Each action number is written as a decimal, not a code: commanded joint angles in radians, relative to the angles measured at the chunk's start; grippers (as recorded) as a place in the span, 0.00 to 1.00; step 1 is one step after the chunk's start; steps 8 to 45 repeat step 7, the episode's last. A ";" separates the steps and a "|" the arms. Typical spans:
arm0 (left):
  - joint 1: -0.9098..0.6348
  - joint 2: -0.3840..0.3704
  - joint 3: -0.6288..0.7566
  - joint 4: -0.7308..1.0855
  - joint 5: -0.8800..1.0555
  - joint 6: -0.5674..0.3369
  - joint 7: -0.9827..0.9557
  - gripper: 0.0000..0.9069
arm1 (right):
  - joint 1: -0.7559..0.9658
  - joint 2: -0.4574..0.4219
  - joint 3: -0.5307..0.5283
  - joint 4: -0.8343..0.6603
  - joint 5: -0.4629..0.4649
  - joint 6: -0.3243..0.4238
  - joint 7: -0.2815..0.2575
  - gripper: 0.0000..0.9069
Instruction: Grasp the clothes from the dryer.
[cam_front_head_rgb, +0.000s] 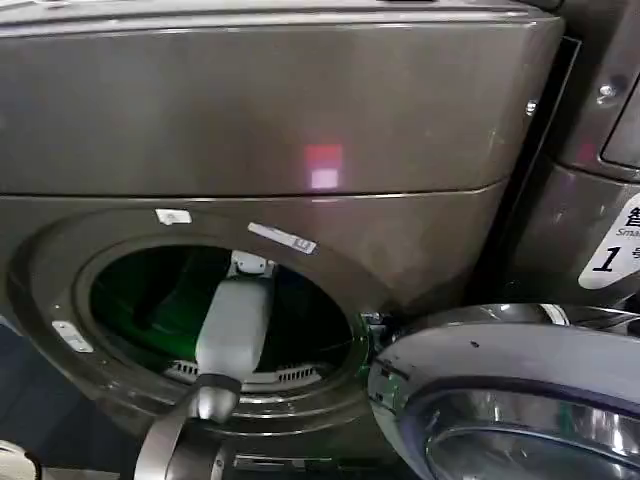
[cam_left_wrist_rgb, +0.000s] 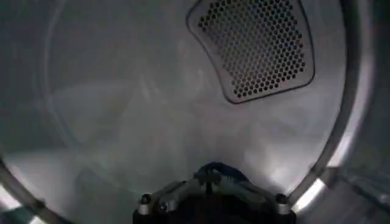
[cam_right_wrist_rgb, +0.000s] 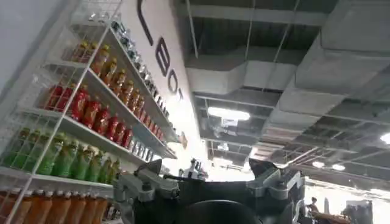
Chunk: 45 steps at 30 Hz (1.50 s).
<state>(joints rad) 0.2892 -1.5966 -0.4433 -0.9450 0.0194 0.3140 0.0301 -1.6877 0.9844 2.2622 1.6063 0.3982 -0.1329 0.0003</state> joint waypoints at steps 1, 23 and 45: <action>0.001 0.004 0.003 -0.005 -0.010 0.009 -0.009 0.00 | 0.001 0.005 0.004 0.012 0.002 -0.018 0.012 1.00; 0.001 0.009 0.003 -0.006 -0.006 0.007 -0.003 0.00 | 0.004 0.006 -0.002 0.018 0.000 -0.023 0.012 1.00; 0.001 0.009 0.003 -0.006 -0.006 0.007 -0.003 0.00 | 0.004 0.006 -0.002 0.018 0.000 -0.023 0.012 1.00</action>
